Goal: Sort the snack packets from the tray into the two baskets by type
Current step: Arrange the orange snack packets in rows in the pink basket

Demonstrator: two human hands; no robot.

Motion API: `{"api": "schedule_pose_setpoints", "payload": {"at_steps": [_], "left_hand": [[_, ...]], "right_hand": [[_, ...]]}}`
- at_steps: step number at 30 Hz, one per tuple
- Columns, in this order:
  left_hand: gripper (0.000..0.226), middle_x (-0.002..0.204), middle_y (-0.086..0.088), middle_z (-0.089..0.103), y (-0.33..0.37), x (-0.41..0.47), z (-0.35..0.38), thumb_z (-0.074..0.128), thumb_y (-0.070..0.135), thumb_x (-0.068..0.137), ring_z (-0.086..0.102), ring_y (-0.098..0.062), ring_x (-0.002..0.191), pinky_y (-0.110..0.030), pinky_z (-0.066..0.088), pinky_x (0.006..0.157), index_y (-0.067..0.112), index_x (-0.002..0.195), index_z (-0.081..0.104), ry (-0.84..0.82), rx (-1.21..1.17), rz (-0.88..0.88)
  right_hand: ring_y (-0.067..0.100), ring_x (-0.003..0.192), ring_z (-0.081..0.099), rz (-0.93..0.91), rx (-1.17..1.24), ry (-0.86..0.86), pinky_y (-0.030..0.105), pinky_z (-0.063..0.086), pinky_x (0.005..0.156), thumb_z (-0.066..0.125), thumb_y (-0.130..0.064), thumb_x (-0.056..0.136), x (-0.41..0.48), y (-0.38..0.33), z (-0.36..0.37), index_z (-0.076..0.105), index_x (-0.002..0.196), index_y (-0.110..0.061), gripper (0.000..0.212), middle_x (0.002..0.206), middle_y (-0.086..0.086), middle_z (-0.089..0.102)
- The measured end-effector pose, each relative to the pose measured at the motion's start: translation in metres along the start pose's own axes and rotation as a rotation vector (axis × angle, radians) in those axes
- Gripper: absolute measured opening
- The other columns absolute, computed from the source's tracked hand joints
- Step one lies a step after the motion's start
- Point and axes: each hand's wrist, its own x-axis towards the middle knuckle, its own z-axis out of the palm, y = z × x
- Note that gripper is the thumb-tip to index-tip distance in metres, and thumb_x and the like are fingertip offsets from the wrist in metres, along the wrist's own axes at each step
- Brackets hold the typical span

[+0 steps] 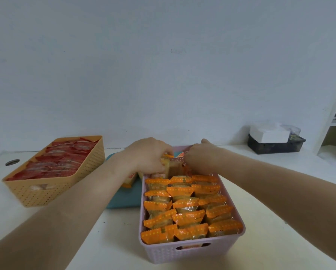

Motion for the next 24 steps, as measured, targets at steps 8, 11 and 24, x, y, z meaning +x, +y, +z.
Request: {"api": "schedule_pose_setpoints", "payload": {"at_steps": [8, 11, 24], "left_hand": [[0.034, 0.076, 0.02, 0.061, -0.01, -0.011, -0.007, 0.043, 0.046, 0.099, 0.052, 0.003, 0.072, -0.024, 0.041, 0.075, 0.031, 0.081, 0.068, -0.352, -0.197, 0.063], [0.031, 0.105, 0.015, 0.065, -0.008, -0.014, -0.003, 0.044, 0.048, 0.097, 0.054, -0.001, 0.093, -0.031, 0.045, 0.09, 0.031, 0.108, 0.068, -0.306, -0.137, 0.058], [0.019, 0.098, 0.013, 0.072, -0.01, -0.022, 0.009, 0.06, 0.04, 0.09, 0.063, -0.005, 0.088, -0.031, 0.051, 0.08, 0.032, 0.101, 0.072, 0.066, -0.088, 0.068]], "right_hand": [[0.024, 0.092, 0.065, 0.051, 0.105, 0.219, 0.03, 0.046, 0.069, 0.057, -0.022, 0.094, 0.013, -0.008, -0.001, 0.063, 0.116, -0.015, 0.024, 0.104, 0.005, 0.067], [0.026, 0.097, 0.064, 0.036, 0.158, 0.179, 0.031, 0.045, 0.072, 0.057, -0.019, 0.092, 0.016, -0.012, -0.001, 0.062, 0.114, -0.013, 0.023, 0.108, 0.007, 0.065], [0.017, 0.078, 0.062, 0.136, 0.997, 0.389, 0.029, 0.051, 0.068, 0.066, -0.02, 0.081, 0.0, 0.008, -0.019, 0.058, 0.083, -0.021, 0.008, 0.088, -0.001, 0.065]]}}
